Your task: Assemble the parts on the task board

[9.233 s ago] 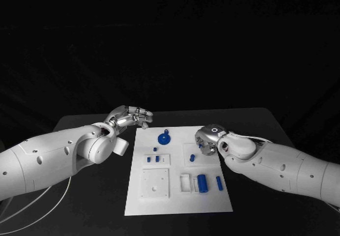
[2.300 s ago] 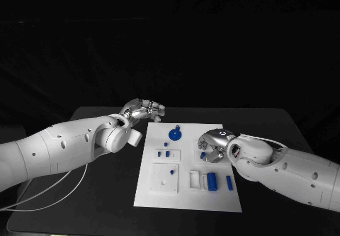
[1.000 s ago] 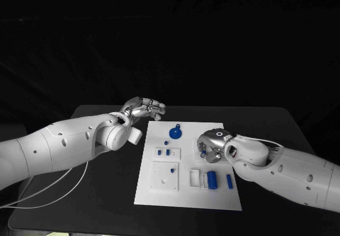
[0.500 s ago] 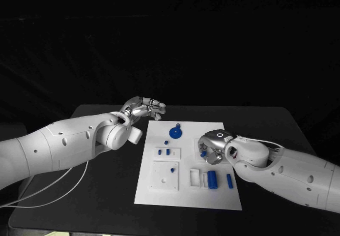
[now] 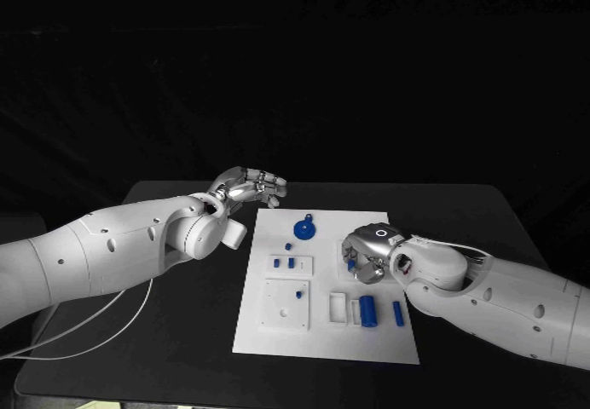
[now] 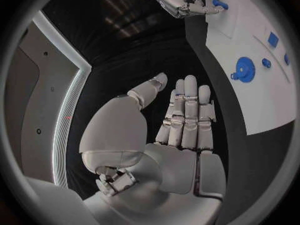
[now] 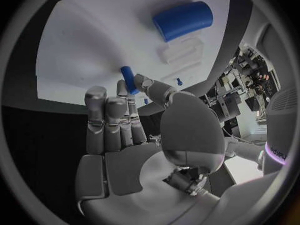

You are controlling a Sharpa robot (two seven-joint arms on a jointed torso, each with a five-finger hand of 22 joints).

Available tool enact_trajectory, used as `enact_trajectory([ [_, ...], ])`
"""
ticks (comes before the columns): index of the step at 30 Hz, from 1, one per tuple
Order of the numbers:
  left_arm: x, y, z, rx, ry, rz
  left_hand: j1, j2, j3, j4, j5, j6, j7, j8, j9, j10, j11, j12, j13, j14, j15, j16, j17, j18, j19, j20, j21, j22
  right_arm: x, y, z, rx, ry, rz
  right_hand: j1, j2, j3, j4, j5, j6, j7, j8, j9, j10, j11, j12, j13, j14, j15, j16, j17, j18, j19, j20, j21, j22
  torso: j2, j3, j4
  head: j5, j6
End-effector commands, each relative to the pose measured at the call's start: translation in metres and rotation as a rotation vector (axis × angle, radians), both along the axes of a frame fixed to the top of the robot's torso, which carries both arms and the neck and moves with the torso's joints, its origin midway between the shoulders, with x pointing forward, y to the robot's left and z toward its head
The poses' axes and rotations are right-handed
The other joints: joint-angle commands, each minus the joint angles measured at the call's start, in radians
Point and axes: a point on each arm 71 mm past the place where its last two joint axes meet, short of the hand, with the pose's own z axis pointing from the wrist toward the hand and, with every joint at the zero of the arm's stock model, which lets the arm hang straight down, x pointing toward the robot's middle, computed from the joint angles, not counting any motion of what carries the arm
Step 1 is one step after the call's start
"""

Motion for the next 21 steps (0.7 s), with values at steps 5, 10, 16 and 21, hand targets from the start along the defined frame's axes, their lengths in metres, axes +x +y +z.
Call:
enact_trajectory([
  [5, 0.000, -0.002, 0.001, -0.012, 0.000, -0.012, -0.008, 0.003, -0.002, 0.006, 0.002, -0.006, -0.001, 0.003, -0.002, -0.005, 0.000, -0.005, 0.001, 0.006, -0.002, -0.007, 0.002, 0.013, 0.007, 0.003, -0.005, 0.001, -0.004, -0.001, 0.005, 0.046, -0.038, -0.003, 0.000, 0.010, 0.020, -0.004, -0.001, 0.018, -0.005, 0.010, 0.009, 0.032, -0.002, 0.009, 0.007, -0.009, -0.021, 0.007, -0.003, 0.086, 0.005, -0.006, 0.008, 0.019, 0.000, -0.0002, 0.0008, 0.003, 0.001],
  [10, 0.001, 0.000, 0.001, -0.010, -0.001, -0.007, -0.008, 0.003, -0.002, 0.006, 0.002, -0.006, -0.001, 0.003, -0.002, -0.005, -0.001, -0.005, 0.001, 0.006, -0.002, -0.007, 0.003, 0.013, 0.007, 0.003, -0.005, 0.002, -0.009, -0.001, 0.012, 0.069, -0.033, 0.002, -0.001, 0.007, 0.024, -0.006, -0.001, 0.022, -0.006, 0.012, 0.011, 0.035, -0.003, 0.011, 0.011, -0.009, -0.023, 0.008, -0.003, 0.086, 0.005, -0.008, 0.010, 0.019, -0.001, -0.0012, 0.0003, 0.006, 0.001],
  [16, 0.001, 0.001, 0.001, -0.009, -0.001, -0.005, -0.008, 0.003, -0.002, 0.006, 0.002, -0.006, -0.001, 0.003, -0.002, -0.005, -0.001, -0.005, 0.001, 0.006, -0.002, -0.007, 0.003, 0.013, 0.007, 0.003, -0.005, 0.002, -0.023, 0.016, 0.024, 0.125, -0.029, 0.051, -0.001, 0.007, 0.026, -0.007, -0.001, 0.023, -0.007, 0.012, 0.012, 0.035, -0.004, 0.011, 0.012, -0.009, -0.023, 0.008, -0.003, 0.086, 0.005, -0.009, 0.011, 0.019, 0.000, -0.0008, -0.0002, 0.019, -0.001],
  [21, 0.002, 0.000, 0.001, -0.010, -0.003, -0.005, -0.007, 0.003, -0.002, 0.006, 0.002, -0.007, -0.001, 0.003, -0.002, -0.005, -0.001, -0.005, 0.001, 0.006, -0.002, -0.008, 0.004, 0.013, 0.007, 0.003, -0.006, 0.002, -0.036, 0.047, 0.030, 0.167, -0.022, 0.125, -0.001, 0.007, 0.026, -0.007, -0.001, 0.023, -0.007, 0.012, 0.012, 0.035, -0.004, 0.011, 0.012, -0.009, -0.023, 0.008, -0.004, 0.086, 0.005, -0.009, 0.011, 0.019, 0.000, -0.0006, 0.0001, 0.032, -0.002],
])
